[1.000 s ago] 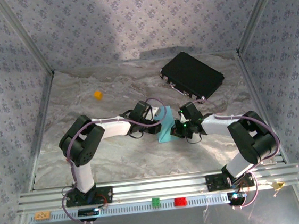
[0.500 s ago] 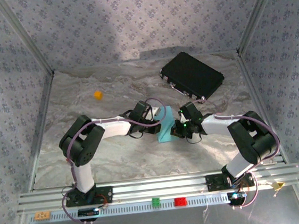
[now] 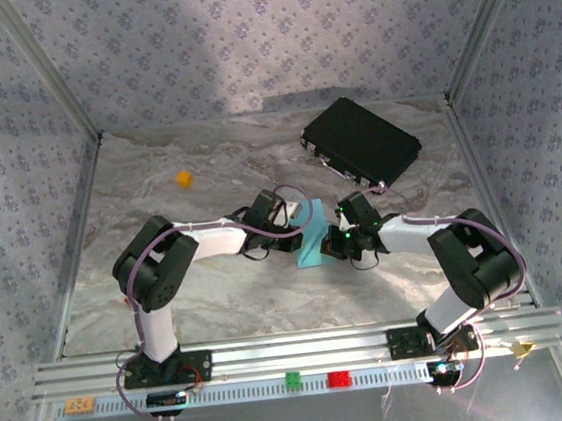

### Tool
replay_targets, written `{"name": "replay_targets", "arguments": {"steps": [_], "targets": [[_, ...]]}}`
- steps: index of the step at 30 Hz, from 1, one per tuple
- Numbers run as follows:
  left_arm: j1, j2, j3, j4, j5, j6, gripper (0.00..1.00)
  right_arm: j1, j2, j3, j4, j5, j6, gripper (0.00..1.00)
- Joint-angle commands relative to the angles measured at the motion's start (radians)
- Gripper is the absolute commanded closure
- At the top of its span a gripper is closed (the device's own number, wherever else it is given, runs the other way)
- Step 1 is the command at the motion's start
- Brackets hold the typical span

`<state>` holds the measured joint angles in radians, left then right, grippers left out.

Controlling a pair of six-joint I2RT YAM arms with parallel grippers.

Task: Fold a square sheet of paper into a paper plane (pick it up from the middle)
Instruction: Fold the triangle a second time at the center of the table.

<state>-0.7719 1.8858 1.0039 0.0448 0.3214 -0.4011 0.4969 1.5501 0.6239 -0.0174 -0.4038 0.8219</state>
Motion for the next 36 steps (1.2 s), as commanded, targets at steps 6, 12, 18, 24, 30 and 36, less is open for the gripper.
{"name": "replay_targets", "arguments": {"steps": [6, 12, 18, 24, 30, 36], "targets": [[0.01, 0.016, 0.016, -0.029, -0.006, 0.006, 1.0, -0.008, -0.008, -0.018, -0.077, 0.034, -0.013, 0.96], [0.011, 0.022, 0.015, -0.028, 0.001, 0.005, 1.0, -0.008, -0.017, -0.018, -0.06, 0.03, -0.01, 0.95], [0.011, 0.024, 0.009, -0.032, 0.005, 0.002, 1.0, -0.021, -0.075, -0.016, 0.004, -0.001, 0.013, 0.94], [0.011, 0.021, 0.007, -0.031, 0.003, 0.002, 1.0, -0.038, -0.071, -0.002, 0.124, -0.065, 0.067, 0.97], [0.011, 0.022, 0.007, -0.029, 0.009, 0.003, 1.0, -0.023, 0.012, 0.039, 0.203, -0.1, 0.109, 0.98], [0.012, 0.025, 0.007, -0.024, 0.019, 0.001, 1.0, -0.014, 0.059, 0.069, 0.228, -0.104, 0.121, 0.98]]}}
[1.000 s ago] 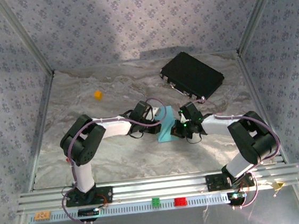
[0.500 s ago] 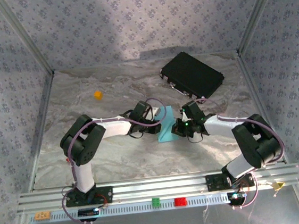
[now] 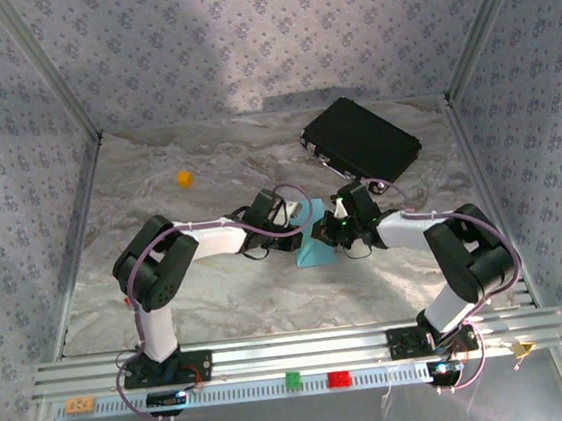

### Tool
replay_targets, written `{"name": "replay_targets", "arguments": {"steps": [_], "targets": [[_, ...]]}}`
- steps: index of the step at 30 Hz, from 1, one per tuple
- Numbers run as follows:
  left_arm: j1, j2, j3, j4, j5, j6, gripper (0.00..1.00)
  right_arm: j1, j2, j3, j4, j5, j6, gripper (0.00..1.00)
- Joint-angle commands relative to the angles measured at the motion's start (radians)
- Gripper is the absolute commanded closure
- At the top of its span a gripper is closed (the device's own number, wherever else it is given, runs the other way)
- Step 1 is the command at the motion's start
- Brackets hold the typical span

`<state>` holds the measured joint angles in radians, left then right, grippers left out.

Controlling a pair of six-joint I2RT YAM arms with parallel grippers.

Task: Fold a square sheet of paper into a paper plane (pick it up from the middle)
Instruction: Fold the triangle a second time at the center of the table.

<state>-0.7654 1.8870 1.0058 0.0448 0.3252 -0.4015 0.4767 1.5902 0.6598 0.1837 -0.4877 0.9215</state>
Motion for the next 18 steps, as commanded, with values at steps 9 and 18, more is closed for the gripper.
{"name": "replay_targets", "arguments": {"steps": [9, 18], "targets": [[0.005, 0.025, 0.006, -0.022, 0.023, 0.003, 1.0, 0.009, 0.08, 0.04, 0.043, -0.025, 0.038, 0.98], [0.005, 0.036, 0.012, -0.026, 0.033, 0.007, 1.0, -0.001, 0.094, -0.021, 0.028, 0.009, 0.037, 0.98]]}}
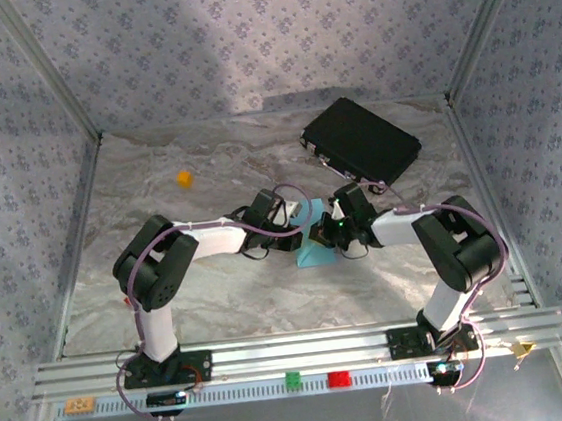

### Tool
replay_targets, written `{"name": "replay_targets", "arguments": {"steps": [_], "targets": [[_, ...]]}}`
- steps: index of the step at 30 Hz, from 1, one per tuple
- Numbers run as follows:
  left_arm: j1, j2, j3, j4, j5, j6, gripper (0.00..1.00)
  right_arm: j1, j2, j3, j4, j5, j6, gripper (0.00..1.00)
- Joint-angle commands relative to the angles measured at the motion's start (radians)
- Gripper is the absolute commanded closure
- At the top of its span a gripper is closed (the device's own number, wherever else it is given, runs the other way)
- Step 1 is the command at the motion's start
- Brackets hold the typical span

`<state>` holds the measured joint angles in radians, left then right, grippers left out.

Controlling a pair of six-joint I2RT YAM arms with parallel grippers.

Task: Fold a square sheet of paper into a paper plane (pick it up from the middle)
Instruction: Fold the triangle a second time at the center of the table.

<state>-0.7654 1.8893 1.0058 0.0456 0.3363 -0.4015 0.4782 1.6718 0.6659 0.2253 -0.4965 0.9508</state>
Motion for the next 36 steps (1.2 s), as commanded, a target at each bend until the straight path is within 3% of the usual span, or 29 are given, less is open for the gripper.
{"name": "replay_targets", "arguments": {"steps": [1, 14, 27, 36], "targets": [[0.005, 0.035, 0.013, -0.029, 0.023, 0.007, 1.0, -0.004, 0.013, -0.035, -0.012, 0.022, 0.007, 0.98], [0.005, 0.044, 0.024, -0.053, 0.029, 0.015, 1.0, -0.042, -0.056, 0.0, -0.02, -0.002, -0.006, 0.97], [0.005, 0.045, 0.026, -0.061, 0.03, 0.018, 1.0, -0.097, 0.034, -0.059, 0.011, 0.038, -0.003, 0.97], [0.01, 0.05, 0.031, -0.072, 0.038, 0.021, 1.0, -0.157, -0.041, -0.024, 0.04, -0.053, -0.022, 0.96]]}}
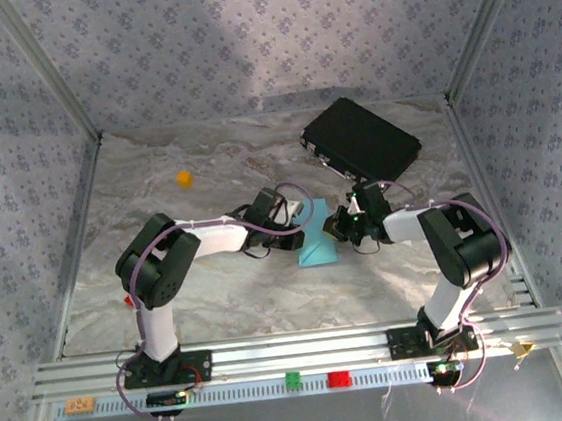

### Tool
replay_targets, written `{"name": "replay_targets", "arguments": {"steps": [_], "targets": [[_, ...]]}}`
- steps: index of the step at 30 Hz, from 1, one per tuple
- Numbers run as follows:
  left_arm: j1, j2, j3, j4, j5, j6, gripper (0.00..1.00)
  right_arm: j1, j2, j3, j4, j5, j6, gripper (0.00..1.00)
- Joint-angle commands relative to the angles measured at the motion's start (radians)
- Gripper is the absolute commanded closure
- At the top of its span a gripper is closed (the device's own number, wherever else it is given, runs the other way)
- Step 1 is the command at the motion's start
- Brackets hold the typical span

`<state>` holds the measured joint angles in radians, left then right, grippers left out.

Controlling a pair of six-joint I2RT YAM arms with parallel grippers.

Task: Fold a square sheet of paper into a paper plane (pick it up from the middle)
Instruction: Fold the triangle a second time at the center of the table.

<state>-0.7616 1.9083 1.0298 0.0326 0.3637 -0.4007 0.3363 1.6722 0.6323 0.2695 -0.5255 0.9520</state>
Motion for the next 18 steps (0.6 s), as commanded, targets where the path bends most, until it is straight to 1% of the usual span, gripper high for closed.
{"name": "replay_targets", "arguments": {"steps": [1, 6, 8, 10, 13, 15, 18], "targets": [[0.006, 0.031, 0.007, -0.059, 0.013, 0.022, 1.0, -0.021, -0.04, 0.012, -0.005, -0.025, -0.026, 0.96], [0.007, 0.031, 0.007, -0.059, 0.015, 0.022, 1.0, -0.027, 0.012, -0.003, 0.035, -0.041, -0.006, 0.96], [0.006, 0.03, 0.007, -0.059, 0.015, 0.022, 1.0, -0.026, 0.03, -0.017, 0.033, -0.024, 0.002, 0.96], [0.006, 0.029, 0.006, -0.059, 0.015, 0.022, 1.0, -0.031, 0.038, -0.036, 0.014, 0.021, 0.002, 0.97], [0.007, 0.027, 0.006, -0.06, 0.014, 0.022, 1.0, -0.045, 0.037, -0.079, 0.044, 0.069, 0.022, 0.97], [0.006, 0.028, 0.006, -0.062, 0.017, 0.023, 1.0, -0.057, 0.034, -0.091, 0.082, 0.05, 0.031, 0.97], [0.007, 0.029, 0.006, -0.062, 0.017, 0.023, 1.0, -0.06, -0.008, -0.064, 0.059, 0.019, 0.013, 0.96]]}}
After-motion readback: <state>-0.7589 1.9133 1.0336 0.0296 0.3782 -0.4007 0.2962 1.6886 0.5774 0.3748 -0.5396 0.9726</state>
